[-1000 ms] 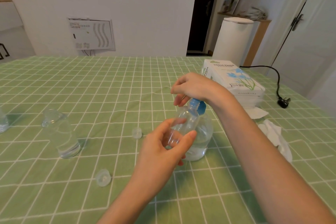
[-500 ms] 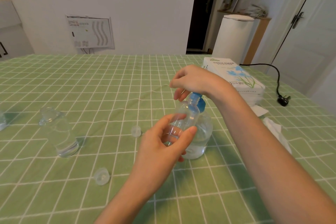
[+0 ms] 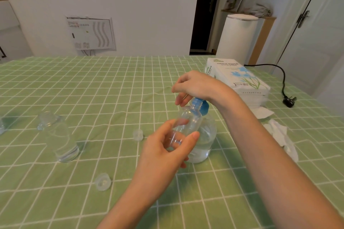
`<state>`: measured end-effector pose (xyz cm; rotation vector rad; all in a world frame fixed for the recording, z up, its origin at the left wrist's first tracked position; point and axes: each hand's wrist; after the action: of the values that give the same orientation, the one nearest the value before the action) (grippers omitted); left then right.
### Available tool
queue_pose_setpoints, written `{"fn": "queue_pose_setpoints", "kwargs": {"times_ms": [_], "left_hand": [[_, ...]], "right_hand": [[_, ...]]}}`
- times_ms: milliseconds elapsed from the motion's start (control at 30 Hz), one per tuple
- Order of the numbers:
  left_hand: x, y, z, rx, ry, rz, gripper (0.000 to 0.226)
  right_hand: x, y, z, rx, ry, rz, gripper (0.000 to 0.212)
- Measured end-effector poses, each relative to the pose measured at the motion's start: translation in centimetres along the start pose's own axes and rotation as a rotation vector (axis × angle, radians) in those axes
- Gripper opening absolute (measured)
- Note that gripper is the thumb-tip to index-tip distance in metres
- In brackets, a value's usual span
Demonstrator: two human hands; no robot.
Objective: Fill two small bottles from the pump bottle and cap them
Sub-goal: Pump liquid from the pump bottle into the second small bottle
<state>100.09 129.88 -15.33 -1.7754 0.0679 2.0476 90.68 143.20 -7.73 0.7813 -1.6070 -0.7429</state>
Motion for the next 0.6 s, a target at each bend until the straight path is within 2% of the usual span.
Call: {"fn": "queue_pose_setpoints", "kwargs": {"times_ms": [200,600], "left_hand": [[-0.34,-0.22,0.03,-0.005,-0.004,-0.034,0.038],[-0.04,-0.06,-0.11,0.000,0.007,-0.030,0.043]], "right_hand": [[0.69,0.73,-0.13,-0.051,-0.003,0.015,0.043],[-0.04,-0.25,-0.09,0.008,0.005,0.038,0.043]]}}
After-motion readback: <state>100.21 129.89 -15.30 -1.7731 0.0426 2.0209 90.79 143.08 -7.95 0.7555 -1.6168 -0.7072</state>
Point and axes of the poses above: each hand's wrist, its own z-axis towards the middle knuckle, its own y-axis out of the back of the hand, x = y × z, and after that the axes turned 12 degrees about -z, right-handed
